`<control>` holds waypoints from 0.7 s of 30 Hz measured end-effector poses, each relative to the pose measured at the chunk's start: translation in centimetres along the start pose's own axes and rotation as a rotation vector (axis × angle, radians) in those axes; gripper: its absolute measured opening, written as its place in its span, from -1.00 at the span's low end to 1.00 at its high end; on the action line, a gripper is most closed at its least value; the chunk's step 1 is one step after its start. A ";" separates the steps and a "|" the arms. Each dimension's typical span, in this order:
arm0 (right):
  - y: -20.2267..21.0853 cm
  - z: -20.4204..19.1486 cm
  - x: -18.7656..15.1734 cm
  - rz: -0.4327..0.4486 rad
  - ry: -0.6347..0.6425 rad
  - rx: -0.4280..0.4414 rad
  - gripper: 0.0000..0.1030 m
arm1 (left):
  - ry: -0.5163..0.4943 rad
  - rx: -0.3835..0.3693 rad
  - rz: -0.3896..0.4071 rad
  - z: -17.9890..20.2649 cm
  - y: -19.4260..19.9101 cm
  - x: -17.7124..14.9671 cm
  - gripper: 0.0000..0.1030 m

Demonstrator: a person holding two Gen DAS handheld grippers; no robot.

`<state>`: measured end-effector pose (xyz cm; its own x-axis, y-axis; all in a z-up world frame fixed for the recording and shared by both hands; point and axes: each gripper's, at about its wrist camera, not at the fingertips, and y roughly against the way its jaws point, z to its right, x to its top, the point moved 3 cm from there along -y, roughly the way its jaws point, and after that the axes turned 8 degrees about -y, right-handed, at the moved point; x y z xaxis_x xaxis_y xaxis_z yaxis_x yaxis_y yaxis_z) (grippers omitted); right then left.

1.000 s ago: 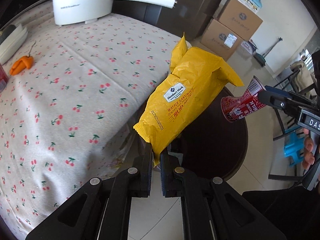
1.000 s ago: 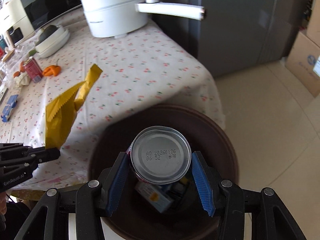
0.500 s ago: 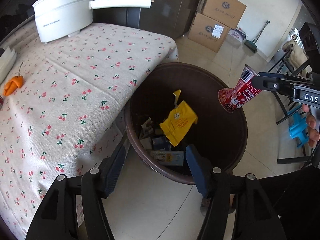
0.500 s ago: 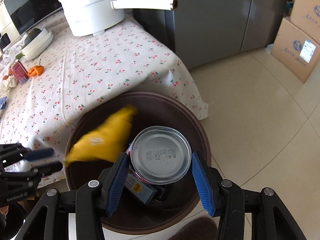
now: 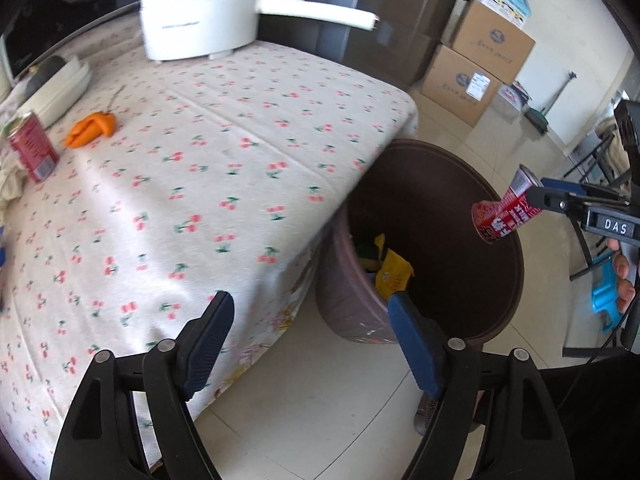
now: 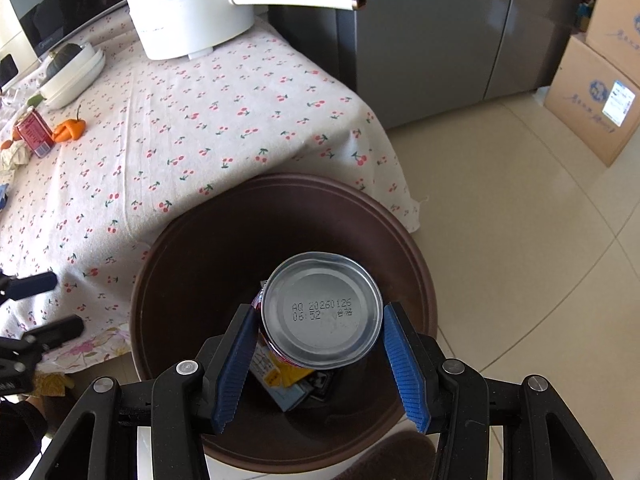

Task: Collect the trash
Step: 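Open the left tool over the bin to drop the package while the right tool drops the can, then reach the left tool to the blue almond box and close on it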

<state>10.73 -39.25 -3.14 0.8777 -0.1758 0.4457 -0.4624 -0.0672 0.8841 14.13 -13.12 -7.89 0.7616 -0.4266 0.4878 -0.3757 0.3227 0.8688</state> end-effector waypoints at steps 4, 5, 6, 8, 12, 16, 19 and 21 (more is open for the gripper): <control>-0.8 -0.3 0.1 -0.015 0.001 -0.017 0.09 | 0.041 0.031 0.017 -2.1 1.4 -0.7 0.79; -1.0 -0.3 0.2 -0.018 -0.003 -0.021 0.10 | 0.049 0.041 0.021 -2.6 1.7 -0.8 0.82; -1.2 -0.3 0.3 -0.022 -0.009 -0.025 0.10 | 0.057 0.048 0.023 -3.1 1.9 -0.9 0.84; -1.6 -0.3 0.4 -0.028 -0.031 -0.029 0.12 | 0.075 0.063 0.029 -4.2 2.4 -1.2 0.89; -1.8 -0.6 0.9 -0.022 -0.057 -0.029 0.51 | 0.113 0.082 0.036 -6.3 3.4 -1.9 0.91; -1.7 -2.0 1.3 -0.010 -0.030 -0.023 0.59 | 0.150 0.100 0.045 -8.2 4.3 -2.8 0.91; -1.8 -3.6 1.5 -0.007 -0.002 -0.016 0.61 | 0.180 0.109 0.048 -9.5 4.9 -3.4 0.91; -1.9 -4.8 1.7 -0.007 0.017 -0.012 0.62 | 0.199 0.116 0.050 -10.3 5.2 -3.8 0.91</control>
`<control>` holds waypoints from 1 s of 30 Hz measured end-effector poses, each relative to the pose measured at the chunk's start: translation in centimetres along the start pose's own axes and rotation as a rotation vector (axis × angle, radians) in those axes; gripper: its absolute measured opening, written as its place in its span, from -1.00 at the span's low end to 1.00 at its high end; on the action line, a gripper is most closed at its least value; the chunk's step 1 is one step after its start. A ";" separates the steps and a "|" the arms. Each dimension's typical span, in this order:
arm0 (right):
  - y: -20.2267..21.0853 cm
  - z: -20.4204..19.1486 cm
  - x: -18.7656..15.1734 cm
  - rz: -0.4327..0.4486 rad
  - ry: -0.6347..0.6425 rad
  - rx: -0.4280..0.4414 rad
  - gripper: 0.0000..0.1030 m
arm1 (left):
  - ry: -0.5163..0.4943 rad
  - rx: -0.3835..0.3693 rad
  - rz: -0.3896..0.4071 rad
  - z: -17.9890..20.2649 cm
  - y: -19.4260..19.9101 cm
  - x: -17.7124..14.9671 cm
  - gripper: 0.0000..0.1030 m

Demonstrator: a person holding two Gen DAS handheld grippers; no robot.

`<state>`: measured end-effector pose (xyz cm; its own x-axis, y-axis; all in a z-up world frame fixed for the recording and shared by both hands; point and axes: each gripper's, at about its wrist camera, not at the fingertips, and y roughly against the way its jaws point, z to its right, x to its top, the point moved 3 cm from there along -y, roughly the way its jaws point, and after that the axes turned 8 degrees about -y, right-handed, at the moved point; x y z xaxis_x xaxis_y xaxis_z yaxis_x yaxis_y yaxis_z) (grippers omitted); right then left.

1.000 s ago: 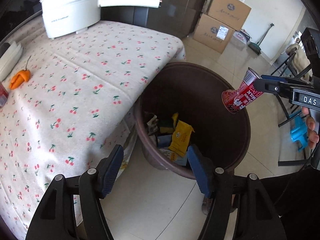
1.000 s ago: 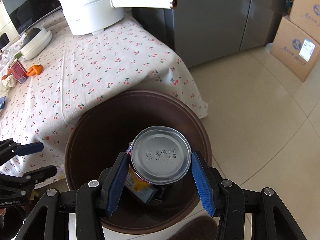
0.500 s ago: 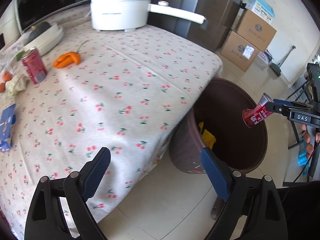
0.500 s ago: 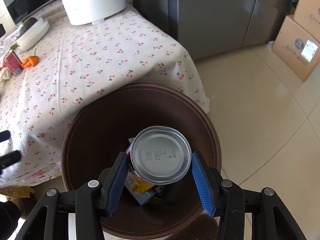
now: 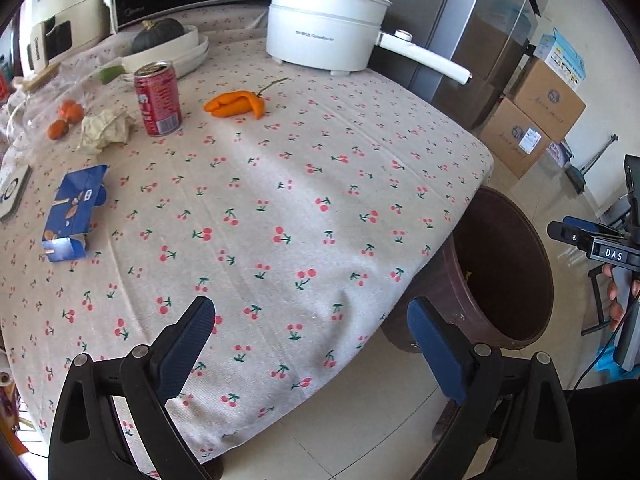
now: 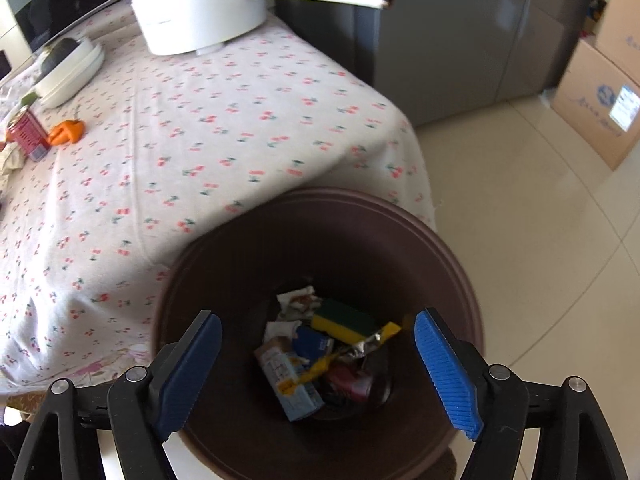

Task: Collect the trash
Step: 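Reach the left tool to the blue almond box and close on it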

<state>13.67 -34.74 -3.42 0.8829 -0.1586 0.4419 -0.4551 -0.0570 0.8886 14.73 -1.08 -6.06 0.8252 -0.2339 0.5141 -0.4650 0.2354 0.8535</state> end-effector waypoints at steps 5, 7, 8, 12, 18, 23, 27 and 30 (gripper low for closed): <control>-0.3 -3.1 0.4 0.003 0.041 0.018 0.66 | 0.046 0.016 0.003 -2.3 0.7 -0.6 0.91; -0.4 -4.4 0.6 0.004 0.056 0.028 0.67 | 0.063 0.023 0.006 -3.3 0.9 -0.8 0.91; -0.5 -5.0 0.7 0.004 0.064 0.032 0.67 | 0.072 0.026 0.008 -3.8 1.1 -0.9 0.91; -0.8 -7.6 1.1 0.002 0.093 0.048 0.69 | 0.109 0.041 0.012 -5.7 1.6 -1.4 0.91; -1.5 -11.7 1.6 -0.002 0.142 0.077 0.70 | 0.168 0.063 0.017 -9.0 2.3 -2.2 0.91; -2.4 -15.3 1.8 -0.013 0.182 0.102 0.71 | 0.234 0.080 0.020 -12.1 3.0 -2.8 0.91; -3.3 -17.9 2.0 -0.026 0.211 0.114 0.82 | 0.301 0.089 0.007 -15.7 3.1 -3.2 0.98; -3.9 -19.7 2.2 -0.028 0.224 0.118 0.94 | 0.340 0.114 -0.016 -18.4 2.5 -3.3 1.00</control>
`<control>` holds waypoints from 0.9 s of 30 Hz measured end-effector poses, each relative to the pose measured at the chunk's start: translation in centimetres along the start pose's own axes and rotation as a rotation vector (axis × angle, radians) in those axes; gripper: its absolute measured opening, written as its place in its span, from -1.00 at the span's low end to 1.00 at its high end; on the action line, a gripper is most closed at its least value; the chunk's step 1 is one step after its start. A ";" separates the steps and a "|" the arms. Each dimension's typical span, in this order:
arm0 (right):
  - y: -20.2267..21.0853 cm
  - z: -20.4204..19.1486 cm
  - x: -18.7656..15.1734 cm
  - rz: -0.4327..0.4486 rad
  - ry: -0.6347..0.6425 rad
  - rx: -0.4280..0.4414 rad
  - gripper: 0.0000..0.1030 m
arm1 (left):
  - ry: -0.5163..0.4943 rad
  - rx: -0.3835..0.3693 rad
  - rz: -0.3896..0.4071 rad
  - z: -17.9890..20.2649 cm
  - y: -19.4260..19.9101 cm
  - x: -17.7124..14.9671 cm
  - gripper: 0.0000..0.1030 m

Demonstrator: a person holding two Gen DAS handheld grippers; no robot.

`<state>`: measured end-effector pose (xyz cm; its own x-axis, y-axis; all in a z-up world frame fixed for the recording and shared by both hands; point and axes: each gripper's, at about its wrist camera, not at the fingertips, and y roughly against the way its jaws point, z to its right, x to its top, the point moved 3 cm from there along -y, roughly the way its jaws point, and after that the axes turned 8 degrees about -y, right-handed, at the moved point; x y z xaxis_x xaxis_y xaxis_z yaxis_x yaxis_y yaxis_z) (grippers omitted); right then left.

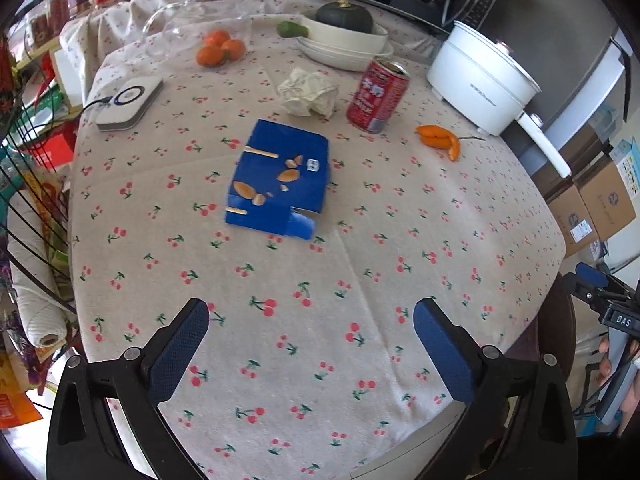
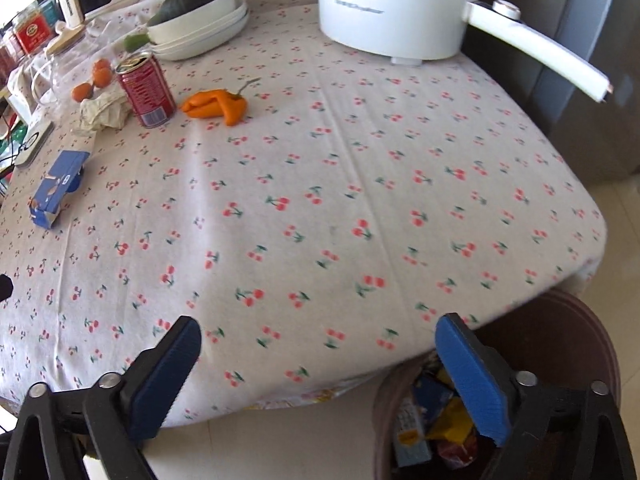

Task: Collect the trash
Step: 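Reach the left tool to the blue almond box and close on it, then grasp the orange pepper with the right tool while the left tool holds the blue box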

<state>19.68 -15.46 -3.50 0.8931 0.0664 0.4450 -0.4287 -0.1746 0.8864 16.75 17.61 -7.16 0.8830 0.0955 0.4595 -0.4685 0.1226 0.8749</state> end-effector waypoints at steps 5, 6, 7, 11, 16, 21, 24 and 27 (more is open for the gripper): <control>-1.4 -2.1 1.2 -0.019 -0.003 0.039 0.98 | 0.027 0.031 -0.005 -2.0 -1.5 2.1 1.00; -1.7 -2.4 1.4 -0.024 -0.004 0.043 0.98 | 0.035 0.027 -0.004 -2.2 -1.9 2.7 1.00; -2.2 -2.7 1.7 -0.030 -0.007 0.046 0.98 | 0.040 0.022 -0.004 -2.3 -2.2 3.2 1.00; -3.7 -3.4 2.4 -0.056 -0.037 0.066 0.98 | 0.039 0.002 -0.006 -2.2 -3.8 5.4 1.00; -5.0 -3.9 2.8 -0.082 -0.066 0.085 0.98 | 0.046 0.053 -0.021 -2.0 -6.0 6.5 0.99; -5.6 -4.2 2.7 -0.096 -0.049 0.076 0.98 | 0.090 0.054 -0.020 -2.3 -6.8 6.6 0.71; -5.7 -4.2 2.5 -0.096 -0.040 0.064 0.98 | 0.082 0.037 -0.004 -2.1 -6.4 6.4 0.42; -5.6 -4.4 2.4 -0.095 -0.034 0.065 0.98 | 0.077 0.021 0.017 -2.1 -5.8 6.0 0.36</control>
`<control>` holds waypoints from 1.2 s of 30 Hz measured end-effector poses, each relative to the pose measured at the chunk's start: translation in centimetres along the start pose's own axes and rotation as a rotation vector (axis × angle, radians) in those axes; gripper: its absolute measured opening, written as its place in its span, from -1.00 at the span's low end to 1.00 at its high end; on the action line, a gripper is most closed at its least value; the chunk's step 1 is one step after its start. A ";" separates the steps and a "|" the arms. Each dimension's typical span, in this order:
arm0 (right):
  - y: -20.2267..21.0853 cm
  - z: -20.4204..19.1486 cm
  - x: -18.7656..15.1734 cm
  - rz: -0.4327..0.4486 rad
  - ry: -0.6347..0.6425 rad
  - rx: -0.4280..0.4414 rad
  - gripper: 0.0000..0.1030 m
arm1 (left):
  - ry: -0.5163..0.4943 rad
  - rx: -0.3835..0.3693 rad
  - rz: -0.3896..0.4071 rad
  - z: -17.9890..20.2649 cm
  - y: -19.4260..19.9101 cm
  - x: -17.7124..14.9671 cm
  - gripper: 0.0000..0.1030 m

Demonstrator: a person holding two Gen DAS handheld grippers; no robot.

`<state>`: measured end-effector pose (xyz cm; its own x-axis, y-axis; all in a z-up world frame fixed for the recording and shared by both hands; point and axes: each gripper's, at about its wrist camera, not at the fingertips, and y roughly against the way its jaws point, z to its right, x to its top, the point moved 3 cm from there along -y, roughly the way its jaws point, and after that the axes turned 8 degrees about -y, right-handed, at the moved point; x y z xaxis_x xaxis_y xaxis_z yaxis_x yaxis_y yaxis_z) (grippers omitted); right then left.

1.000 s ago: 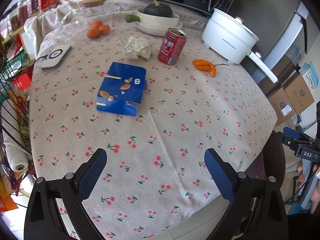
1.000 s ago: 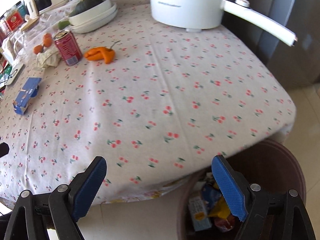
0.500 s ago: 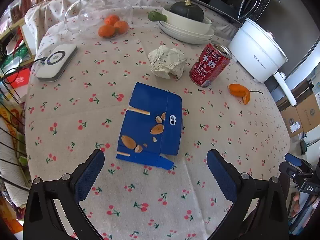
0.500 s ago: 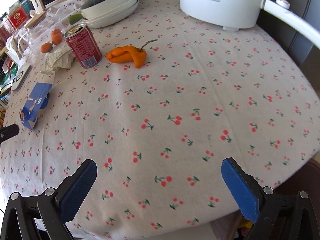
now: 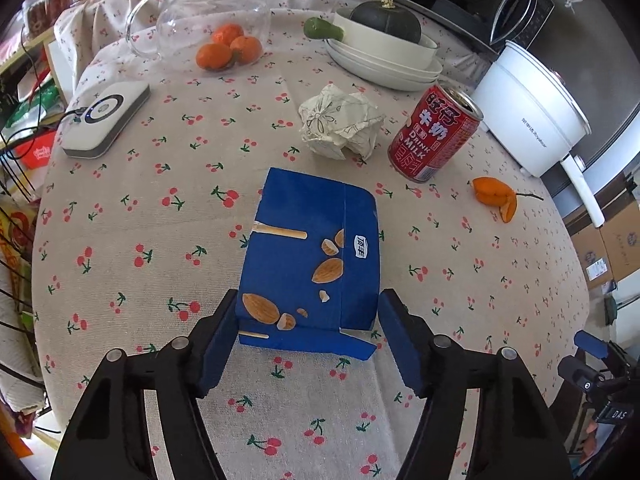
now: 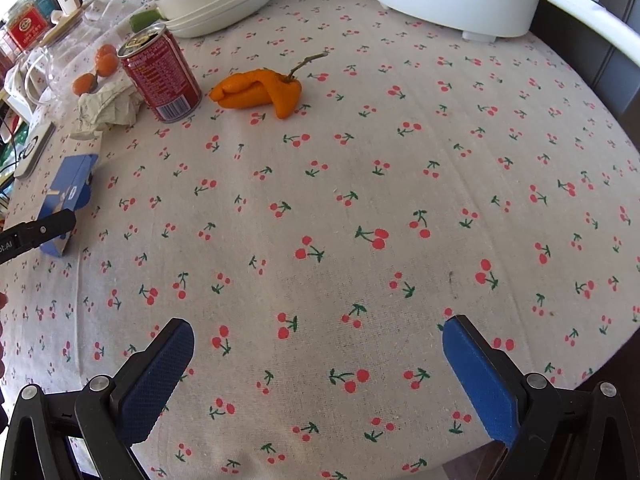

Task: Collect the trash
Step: 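Grasp the orange pepper with the right tool while the left tool holds the blue box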

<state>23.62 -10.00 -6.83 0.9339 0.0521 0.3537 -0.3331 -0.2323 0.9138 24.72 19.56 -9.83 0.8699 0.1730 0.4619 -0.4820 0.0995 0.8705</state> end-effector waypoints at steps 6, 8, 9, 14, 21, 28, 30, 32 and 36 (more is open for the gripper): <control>0.0 -0.9 -0.2 0.004 0.022 -0.004 0.98 | 0.026 -0.061 -0.015 0.0 1.4 -1.0 -0.41; 0.1 -1.3 -0.2 0.010 0.028 -0.001 0.98 | 0.011 -0.049 -0.014 0.1 1.8 -1.3 -0.41; 0.1 -1.5 -0.2 0.012 0.031 0.000 0.98 | 0.006 -0.047 -0.013 0.1 2.0 -1.4 -0.41; 0.1 -2.2 -0.2 0.019 0.023 0.008 0.98 | 0.071 -0.085 0.025 -1.5 3.2 -1.2 -0.40; 0.2 -2.7 -0.1 0.023 0.008 0.030 0.98 | 0.133 -0.048 0.024 -1.0 3.1 -0.5 0.60; 0.1 -1.7 0.3 0.022 -0.016 0.026 0.98 | 0.116 0.090 0.013 2.2 0.3 0.8 0.64; 0.0 -1.3 0.3 0.020 -0.025 0.024 0.98 | 0.116 0.150 0.002 2.5 -0.7 0.7 0.64; 0.0 -1.0 0.4 0.018 -0.030 0.022 0.98 | 0.122 0.196 -0.004 2.3 -1.5 0.4 0.64; 0.2 -0.5 0.4 0.023 -0.026 0.013 0.98 | 0.079 0.228 0.033 2.5 -1.4 0.1 0.53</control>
<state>23.87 -9.59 -6.40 0.9292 0.0211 0.3691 -0.3531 -0.2453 0.9029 25.69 17.02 -10.59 0.8392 0.2494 0.4833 -0.4658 -0.1294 0.8754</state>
